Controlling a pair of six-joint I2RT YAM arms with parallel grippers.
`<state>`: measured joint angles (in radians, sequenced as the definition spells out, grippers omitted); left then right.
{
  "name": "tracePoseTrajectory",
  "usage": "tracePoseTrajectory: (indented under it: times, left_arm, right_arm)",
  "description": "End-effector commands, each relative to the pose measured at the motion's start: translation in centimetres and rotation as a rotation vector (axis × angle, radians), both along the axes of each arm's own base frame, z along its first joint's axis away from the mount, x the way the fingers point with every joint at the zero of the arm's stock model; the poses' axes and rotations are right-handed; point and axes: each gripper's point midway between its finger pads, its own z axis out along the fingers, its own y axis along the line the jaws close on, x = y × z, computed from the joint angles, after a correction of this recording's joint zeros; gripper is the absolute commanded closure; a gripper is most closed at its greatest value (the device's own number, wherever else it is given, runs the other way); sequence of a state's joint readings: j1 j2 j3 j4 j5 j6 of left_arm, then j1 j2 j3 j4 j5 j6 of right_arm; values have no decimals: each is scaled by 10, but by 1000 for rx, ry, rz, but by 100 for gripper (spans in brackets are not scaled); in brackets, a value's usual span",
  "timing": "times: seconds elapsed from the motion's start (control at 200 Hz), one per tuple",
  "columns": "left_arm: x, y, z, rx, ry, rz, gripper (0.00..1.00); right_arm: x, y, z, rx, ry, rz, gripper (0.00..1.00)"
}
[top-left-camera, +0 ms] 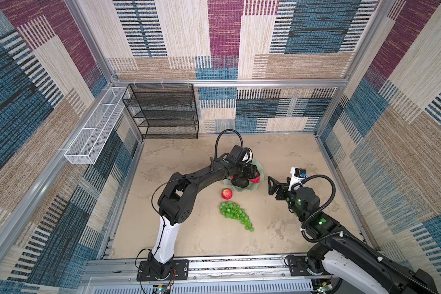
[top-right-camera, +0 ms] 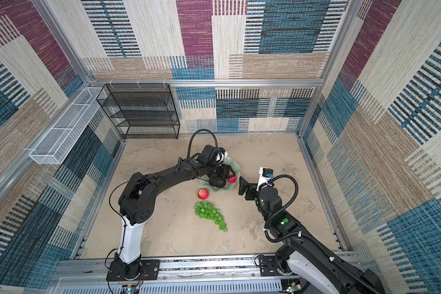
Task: Place and organize the fake fruits in the fruit bowl
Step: 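Carry the apple with the left gripper and release it into the bowl, then grasp the last red apple with the right gripper while the left arm withdraws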
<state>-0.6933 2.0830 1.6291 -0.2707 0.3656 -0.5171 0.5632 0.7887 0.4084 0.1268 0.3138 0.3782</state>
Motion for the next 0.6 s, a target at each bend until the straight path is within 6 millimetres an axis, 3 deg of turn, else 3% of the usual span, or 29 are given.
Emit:
tracePoseTrajectory:
  times: [0.0,0.08,0.17,0.311,0.386,0.466,0.596]
  left_arm:
    - [10,9,29,-10,-74,20,33]
    - [16,26,53,-24,-131,67,33]
    - [24,63,82,-48,-202,161,34]
    - [27,148,117,-39,-347,380,34]
    - [21,199,120,-9,-397,505,30]
    - [7,252,106,53,-399,625,25]
    - [-22,307,80,126,-350,733,22]
  right_arm:
    - [4,6,5,-33,-17,27,0]
    - [8,15,-1,-65,17,63,2]
    - [12,32,-12,-89,70,134,7]
    - [12,69,-23,-93,130,241,11]
    - [6,95,-30,-131,158,273,11]
    - [-6,125,-39,-162,190,315,12]
    - [-21,169,-63,-124,280,407,15]
